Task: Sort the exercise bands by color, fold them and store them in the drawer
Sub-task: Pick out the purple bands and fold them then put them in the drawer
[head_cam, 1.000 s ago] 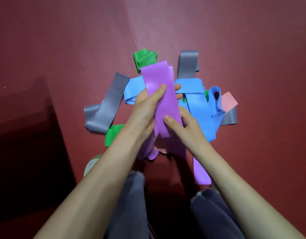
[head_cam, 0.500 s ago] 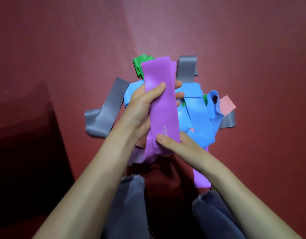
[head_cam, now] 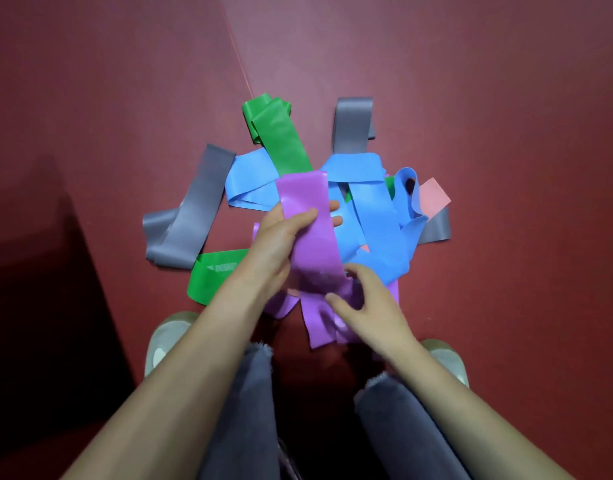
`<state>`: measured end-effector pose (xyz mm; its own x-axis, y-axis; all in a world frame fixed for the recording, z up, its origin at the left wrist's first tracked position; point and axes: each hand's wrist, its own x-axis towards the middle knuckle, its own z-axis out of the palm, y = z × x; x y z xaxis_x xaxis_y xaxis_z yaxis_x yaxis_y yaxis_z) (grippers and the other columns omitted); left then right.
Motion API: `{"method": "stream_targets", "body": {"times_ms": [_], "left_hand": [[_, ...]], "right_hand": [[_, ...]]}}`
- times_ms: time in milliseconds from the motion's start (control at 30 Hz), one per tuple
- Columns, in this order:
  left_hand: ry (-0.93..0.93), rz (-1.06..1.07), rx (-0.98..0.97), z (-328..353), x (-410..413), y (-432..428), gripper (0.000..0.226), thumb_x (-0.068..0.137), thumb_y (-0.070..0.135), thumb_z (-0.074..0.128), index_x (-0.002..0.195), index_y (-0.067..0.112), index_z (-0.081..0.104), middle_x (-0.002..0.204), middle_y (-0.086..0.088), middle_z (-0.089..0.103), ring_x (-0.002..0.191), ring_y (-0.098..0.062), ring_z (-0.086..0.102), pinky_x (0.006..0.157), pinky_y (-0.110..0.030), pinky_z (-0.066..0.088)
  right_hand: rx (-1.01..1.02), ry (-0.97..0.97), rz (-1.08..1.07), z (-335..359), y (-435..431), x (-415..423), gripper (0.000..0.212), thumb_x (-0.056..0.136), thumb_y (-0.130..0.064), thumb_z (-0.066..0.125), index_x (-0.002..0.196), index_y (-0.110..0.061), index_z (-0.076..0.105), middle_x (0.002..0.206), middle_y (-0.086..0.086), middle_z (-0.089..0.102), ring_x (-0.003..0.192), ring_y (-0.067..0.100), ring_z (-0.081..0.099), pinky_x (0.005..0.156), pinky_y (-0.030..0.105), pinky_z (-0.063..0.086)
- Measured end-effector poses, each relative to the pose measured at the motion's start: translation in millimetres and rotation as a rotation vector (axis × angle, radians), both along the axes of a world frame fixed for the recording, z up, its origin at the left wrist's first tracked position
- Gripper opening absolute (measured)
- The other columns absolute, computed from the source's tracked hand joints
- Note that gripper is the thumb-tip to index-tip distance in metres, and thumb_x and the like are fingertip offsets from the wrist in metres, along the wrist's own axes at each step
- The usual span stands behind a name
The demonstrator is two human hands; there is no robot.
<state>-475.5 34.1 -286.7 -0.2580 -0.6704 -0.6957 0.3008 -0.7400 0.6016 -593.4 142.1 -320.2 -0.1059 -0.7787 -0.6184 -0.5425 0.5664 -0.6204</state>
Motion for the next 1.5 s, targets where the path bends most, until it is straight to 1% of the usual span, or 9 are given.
{"method": "stream_targets", "body": {"times_ms": [100, 267, 433, 633, 733, 833, 1133, 1333, 1500], "left_hand": [[0.018, 0.034, 0.031, -2.9, -1.3, 1.8, 0.023, 0.09, -0.005, 0.037, 0.098, 0.005, 0.055, 0.069, 0.008, 0.072, 0.064, -0.008, 0.069, 0.061, -0.021, 0.057], [0.042, 0.009, 0.035, 0.7, -11.2, 5.2, 0.03, 0.088, -0.01, 0.036, 0.112, 0.001, 0.05, 0.076, 0.005, 0.073, 0.066, -0.008, 0.07, 0.06, -0.023, 0.057], [0.063, 0.022, -0.014, 10.5, -21.5, -1.6, 0.035, 0.085, -0.015, 0.033, 0.11, 0.003, 0.05, 0.084, 0.001, 0.069, 0.067, -0.008, 0.07, 0.063, -0.023, 0.057], [0.101, 0.049, 0.012, 15.8, -23.4, -5.1, 0.034, 0.084, -0.014, 0.029, 0.102, 0.001, 0.053, 0.068, 0.005, 0.072, 0.065, -0.01, 0.069, 0.066, -0.022, 0.056], [0.151, 0.079, 0.049, 18.3, -21.9, -7.3, 0.028, 0.089, -0.005, 0.03, 0.09, 0.003, 0.057, 0.066, 0.002, 0.072, 0.062, -0.011, 0.069, 0.063, -0.021, 0.055], [0.135, 0.099, 0.021, 20.0, -20.9, -8.9, 0.025, 0.094, 0.005, 0.032, 0.085, 0.007, 0.056, 0.06, 0.005, 0.07, 0.056, -0.008, 0.066, 0.059, -0.021, 0.054], [0.013, 0.03, -0.051, 20.1, -16.0, -9.0, 0.019, 0.095, 0.014, 0.04, 0.086, 0.013, 0.056, 0.06, 0.006, 0.071, 0.053, -0.008, 0.066, 0.055, -0.02, 0.055], [-0.045, 0.002, -0.046, 16.8, -14.1, -9.6, 0.011, 0.091, 0.008, 0.047, 0.085, 0.012, 0.055, 0.055, 0.006, 0.069, 0.047, -0.007, 0.063, 0.049, -0.018, 0.053], [-0.058, 0.001, -0.035, 12.8, -13.9, -8.7, 0.011, 0.09, 0.007, 0.048, 0.085, 0.013, 0.055, 0.054, 0.005, 0.069, 0.046, -0.008, 0.063, 0.048, -0.018, 0.052]], "right_hand": [[-0.152, 0.065, -0.363, -6.1, 0.9, -25.1, 0.019, 0.075, -0.011, 0.053, 0.093, -0.018, 0.055, 0.089, -0.001, 0.058, 0.068, -0.004, 0.051, 0.069, 0.014, 0.04], [-0.113, 0.158, -0.711, -27.6, -4.7, -56.0, 0.028, 0.077, 0.011, 0.044, 0.094, -0.009, 0.053, 0.07, -0.001, 0.047, 0.063, 0.004, 0.046, 0.064, 0.016, 0.035], [0.031, 0.197, -0.579, -45.4, -1.9, -50.0, 0.027, 0.078, -0.005, 0.059, 0.103, -0.003, 0.051, 0.08, 0.005, 0.051, 0.079, 0.022, 0.049, 0.055, 0.022, 0.031], [0.271, 0.362, -0.639, -46.1, -17.2, -30.7, 0.026, 0.08, -0.023, 0.058, 0.104, -0.012, 0.055, 0.119, 0.011, 0.052, 0.118, 0.032, 0.041, 0.097, 0.039, 0.032], [0.248, 0.245, -0.67, -45.3, -17.2, -32.7, 0.01, 0.081, -0.019, 0.059, 0.079, -0.016, 0.05, 0.089, 0.005, 0.058, 0.093, 0.025, 0.052, 0.082, 0.033, 0.039], [0.195, -0.068, -0.754, -37.5, -14.9, -33.5, 0.033, 0.08, -0.004, 0.061, 0.058, -0.019, 0.041, 0.046, -0.012, 0.05, 0.055, 0.01, 0.044, 0.046, 0.016, 0.035], [-0.025, -0.194, -0.727, 17.3, -45.2, -42.1, 0.02, 0.079, -0.008, 0.062, 0.061, -0.014, 0.056, 0.058, -0.005, 0.06, 0.053, 0.002, 0.053, 0.056, 0.017, 0.045], [-0.197, 0.008, -0.604, 46.2, -57.5, -58.3, 0.022, 0.077, -0.013, 0.065, 0.063, -0.023, 0.051, 0.063, -0.007, 0.052, 0.061, 0.007, 0.044, 0.058, 0.019, 0.039], [-0.439, -0.275, -0.589, 88.4, -70.2, -45.4, 0.013, 0.067, -0.015, 0.054, 0.061, -0.023, 0.047, 0.06, -0.011, 0.049, 0.058, 0.004, 0.042, 0.054, 0.016, 0.036]]}}
